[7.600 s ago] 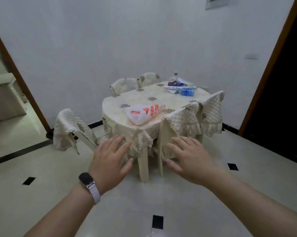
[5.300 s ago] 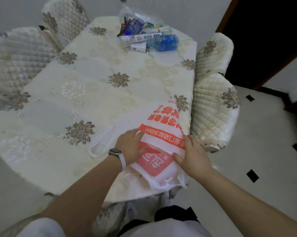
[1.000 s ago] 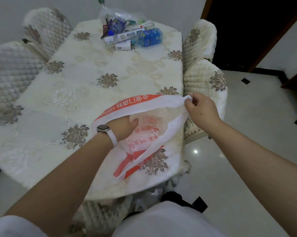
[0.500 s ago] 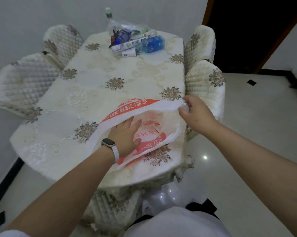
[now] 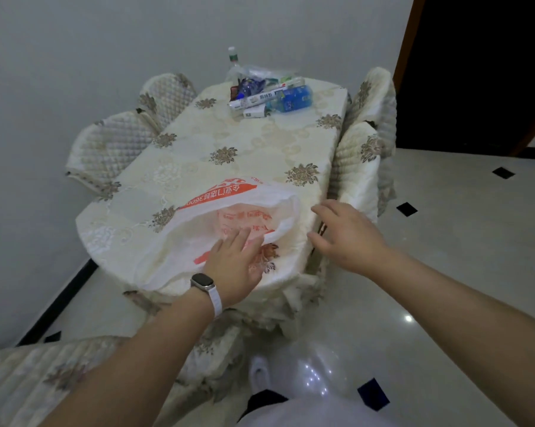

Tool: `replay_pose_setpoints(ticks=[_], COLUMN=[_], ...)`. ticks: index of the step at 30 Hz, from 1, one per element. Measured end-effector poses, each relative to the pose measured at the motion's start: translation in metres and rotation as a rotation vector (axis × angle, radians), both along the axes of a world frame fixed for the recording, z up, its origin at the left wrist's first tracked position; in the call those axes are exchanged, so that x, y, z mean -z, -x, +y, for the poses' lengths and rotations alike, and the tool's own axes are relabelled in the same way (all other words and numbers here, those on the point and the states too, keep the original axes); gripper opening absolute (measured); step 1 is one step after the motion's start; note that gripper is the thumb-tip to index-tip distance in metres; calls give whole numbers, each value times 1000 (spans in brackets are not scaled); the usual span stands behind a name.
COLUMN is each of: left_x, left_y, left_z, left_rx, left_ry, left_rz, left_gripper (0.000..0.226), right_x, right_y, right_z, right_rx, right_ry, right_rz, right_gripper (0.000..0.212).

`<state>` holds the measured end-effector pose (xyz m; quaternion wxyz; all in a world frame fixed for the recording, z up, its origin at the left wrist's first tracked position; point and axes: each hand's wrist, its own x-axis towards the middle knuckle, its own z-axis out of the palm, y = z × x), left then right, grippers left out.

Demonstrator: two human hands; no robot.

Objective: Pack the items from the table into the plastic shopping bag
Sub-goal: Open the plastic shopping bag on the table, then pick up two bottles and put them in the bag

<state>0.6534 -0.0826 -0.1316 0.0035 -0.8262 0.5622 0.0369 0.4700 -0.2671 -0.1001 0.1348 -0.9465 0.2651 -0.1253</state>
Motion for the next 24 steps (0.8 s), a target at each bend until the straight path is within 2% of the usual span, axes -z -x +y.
replay_pose_setpoints(ticks=[8,12,18,24], left_x=[-17,-28,-30,-9], left_y=[106,142,174,191], left_z=[-37,-75,-158,-267], left_rx=[74,174,345,466], left_ry=[83,123,157,196], left_rz=[-35,-49,-86,-11], left_gripper=[63,64,59,56], right_x=[-7,-10,1,20], right_y=[114,155,203,235], right_z=[-19,-43,-91,-174], right_rx=[-28,23,147,283], right_ry=[168,176,175,181], right_rz=[61,94,96,140], right_gripper=[56,60,54,55])
